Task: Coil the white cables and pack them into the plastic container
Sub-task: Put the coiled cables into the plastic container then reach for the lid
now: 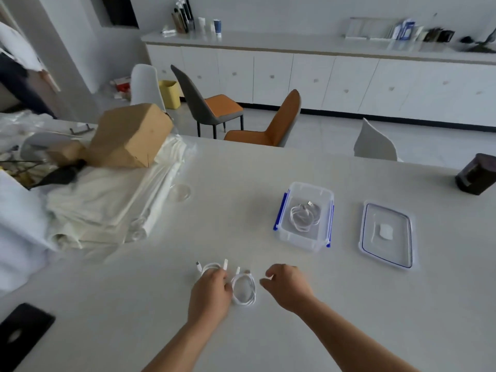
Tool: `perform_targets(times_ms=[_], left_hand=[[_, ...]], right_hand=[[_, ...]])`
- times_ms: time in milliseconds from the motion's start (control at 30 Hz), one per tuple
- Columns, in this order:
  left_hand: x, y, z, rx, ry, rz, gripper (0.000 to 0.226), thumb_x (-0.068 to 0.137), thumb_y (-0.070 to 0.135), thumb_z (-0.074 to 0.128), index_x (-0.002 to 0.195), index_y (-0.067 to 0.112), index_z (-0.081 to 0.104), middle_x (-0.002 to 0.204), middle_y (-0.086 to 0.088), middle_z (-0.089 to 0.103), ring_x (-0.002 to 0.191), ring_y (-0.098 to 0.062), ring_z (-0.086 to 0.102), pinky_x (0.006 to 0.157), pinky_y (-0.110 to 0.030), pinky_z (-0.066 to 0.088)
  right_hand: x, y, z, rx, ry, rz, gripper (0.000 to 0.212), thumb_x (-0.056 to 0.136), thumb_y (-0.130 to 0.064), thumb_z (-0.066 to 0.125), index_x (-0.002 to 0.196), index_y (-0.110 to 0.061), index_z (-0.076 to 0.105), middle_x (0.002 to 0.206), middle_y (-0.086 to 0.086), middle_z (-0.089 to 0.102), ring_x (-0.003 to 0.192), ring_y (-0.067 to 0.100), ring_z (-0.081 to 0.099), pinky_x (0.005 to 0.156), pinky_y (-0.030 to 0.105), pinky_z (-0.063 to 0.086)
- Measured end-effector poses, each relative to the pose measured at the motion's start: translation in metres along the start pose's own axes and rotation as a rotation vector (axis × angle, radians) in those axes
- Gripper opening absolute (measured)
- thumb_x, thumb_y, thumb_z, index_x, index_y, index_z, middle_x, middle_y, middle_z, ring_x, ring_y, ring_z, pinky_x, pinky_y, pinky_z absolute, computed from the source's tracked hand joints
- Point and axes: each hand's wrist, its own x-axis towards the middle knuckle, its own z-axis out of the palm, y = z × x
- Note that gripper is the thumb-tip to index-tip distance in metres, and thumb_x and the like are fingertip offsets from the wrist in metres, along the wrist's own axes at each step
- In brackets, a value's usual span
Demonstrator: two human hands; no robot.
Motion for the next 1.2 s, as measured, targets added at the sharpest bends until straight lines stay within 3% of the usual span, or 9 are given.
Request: perform_targets(times_ms=[267,467,600,667,767,867,933,1100,1200], left_hand=[[-0.017,0.0,0.019,-0.052,0.015,-0.189,0.023,0.092,0.029,0.06,0.105,0.013,0.069,0.106,-0.005,0.075,0.104,-0.029,0.067,0.08,-0.033,0.047],[-0.015,0.009,0.025,-0.203,0.006,-0.36,0.022,0.086,0.029,0.064,0.07,0.014,0.059,0.088,-0.01,0.075,0.094,-0.035,0.067,0.066,-0.03,0.039],[-0.012,0.013,0.026,-0.264,-0.015,-0.425,0.023,0.086,0.034,0.065,0.077,0.013,0.072,0.086,-0.006,0.077,0.09,-0.031,0.069,0.065,-0.027,0.041],[-0.011,0.014,0.03,-0.364,-0.062,-0.479,0.023,0.083,0.033,0.066,0.072,0.014,0.074,0.074,-0.005,0.076,0.079,-0.03,0.071,0.067,-0.028,0.052],[-0.007,0.024,0.032,-0.641,-0.12,-0.539,0.026,0.082,0.021,0.067,0.059,0.009,0.07,0.051,-0.006,0.066,0.048,-0.029,0.062,0.057,-0.041,0.06],[0.004,0.045,0.028,-0.769,-0.118,-0.51,0.025,0.086,0.011,0.066,0.064,0.002,0.07,0.049,-0.006,0.061,0.044,-0.022,0.053,0.051,-0.034,0.053],[0.017,0.063,0.024,-0.78,-0.102,-0.447,0.024,0.086,0.014,0.068,0.064,0.004,0.071,0.049,-0.004,0.062,0.044,-0.022,0.054,0.052,-0.039,0.056],[0.06,0.122,0.016,-0.563,-0.074,-0.192,0.024,0.073,0.041,0.065,0.068,0.018,0.071,0.055,-0.002,0.068,0.06,-0.032,0.068,0.06,-0.041,0.059],[0.086,0.155,0.014,-0.373,-0.048,-0.08,0.026,0.081,0.037,0.065,0.069,0.014,0.067,0.062,-0.005,0.066,0.069,-0.033,0.062,0.056,-0.03,0.044]], right_hand=[[0.011,-0.012,0.025,0.045,-0.036,0.102,0.039,0.082,-0.051,0.068,0.103,-0.019,0.069,0.104,0.003,0.072,0.098,0.026,0.067,0.077,0.03,0.051],[0.017,-0.02,0.032,0.033,-0.092,0.121,0.02,0.078,-0.033,0.066,0.085,-0.015,0.071,0.087,0.006,0.073,0.085,0.028,0.069,0.065,0.029,0.05],[0.017,-0.017,0.035,0.016,-0.083,0.085,0.016,0.071,-0.025,0.06,0.067,-0.009,0.062,0.067,0.009,0.062,0.064,0.029,0.057,0.053,0.029,0.039],[0.015,-0.014,0.029,0.041,-0.059,0.07,0.018,0.072,-0.024,0.06,0.065,-0.007,0.06,0.065,0.008,0.057,0.059,0.025,0.048,0.05,0.028,0.036],[0.013,-0.011,0.006,0.079,-0.008,0.039,0.02,0.078,-0.025,0.064,0.062,-0.016,0.057,0.067,0.002,0.061,0.061,0.021,0.052,0.046,0.025,0.033],[0.013,-0.008,-0.024,0.103,0.065,0.005,0.017,0.08,-0.026,0.065,0.068,-0.014,0.064,0.07,0.003,0.069,0.065,0.021,0.06,0.051,0.027,0.042],[0.015,-0.005,-0.047,0.114,0.123,0.007,0.019,0.082,-0.028,0.066,0.07,-0.014,0.067,0.069,0.0,0.07,0.066,0.02,0.063,0.056,0.029,0.047],[0.037,0.017,-0.1,0.131,0.295,0.063,0.022,0.081,-0.033,0.066,0.069,-0.015,0.069,0.063,0.001,0.069,0.065,0.022,0.065,0.058,0.034,0.053],[0.059,0.03,-0.125,0.072,0.346,0.122,0.022,0.078,-0.033,0.063,0.068,-0.013,0.067,0.062,0.004,0.067,0.064,0.025,0.064,0.053,0.033,0.051]])
